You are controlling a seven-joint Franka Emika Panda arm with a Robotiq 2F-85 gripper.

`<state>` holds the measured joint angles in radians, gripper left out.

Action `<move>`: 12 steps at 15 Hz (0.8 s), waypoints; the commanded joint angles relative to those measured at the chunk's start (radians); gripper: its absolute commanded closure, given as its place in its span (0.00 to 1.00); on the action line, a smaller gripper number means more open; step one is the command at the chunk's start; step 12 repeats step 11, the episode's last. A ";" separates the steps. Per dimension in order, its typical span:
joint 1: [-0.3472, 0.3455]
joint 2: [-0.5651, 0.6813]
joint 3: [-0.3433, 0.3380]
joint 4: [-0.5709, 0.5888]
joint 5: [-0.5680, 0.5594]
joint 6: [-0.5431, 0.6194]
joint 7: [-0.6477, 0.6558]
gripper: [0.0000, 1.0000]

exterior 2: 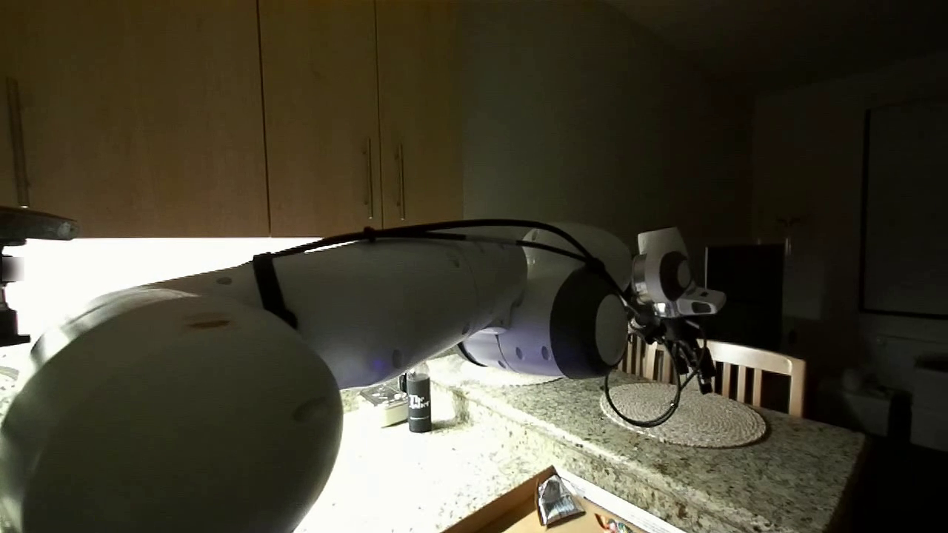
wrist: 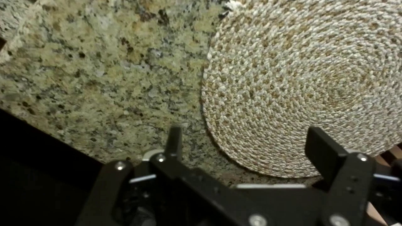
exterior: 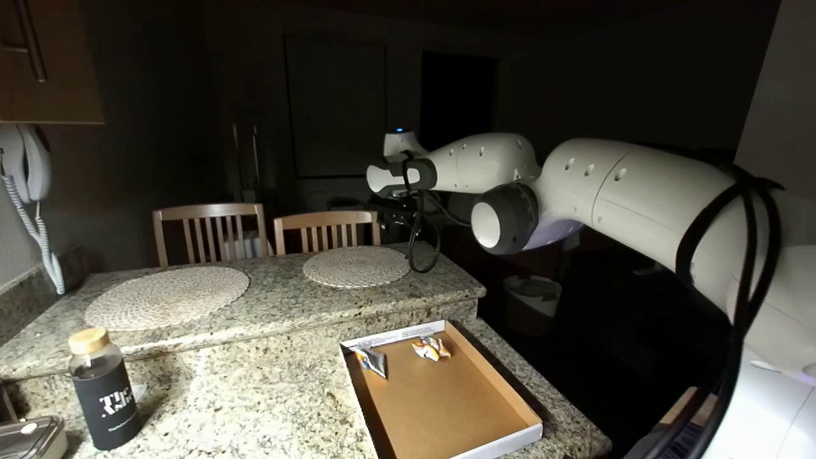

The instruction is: Put the two empty packets into the box

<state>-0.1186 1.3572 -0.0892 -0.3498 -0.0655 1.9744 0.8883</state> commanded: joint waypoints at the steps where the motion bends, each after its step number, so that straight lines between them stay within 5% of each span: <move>1: -0.014 0.000 0.008 0.000 0.007 0.002 -0.023 0.00; 12: -0.013 0.000 0.020 0.000 0.012 0.003 -0.035 0.00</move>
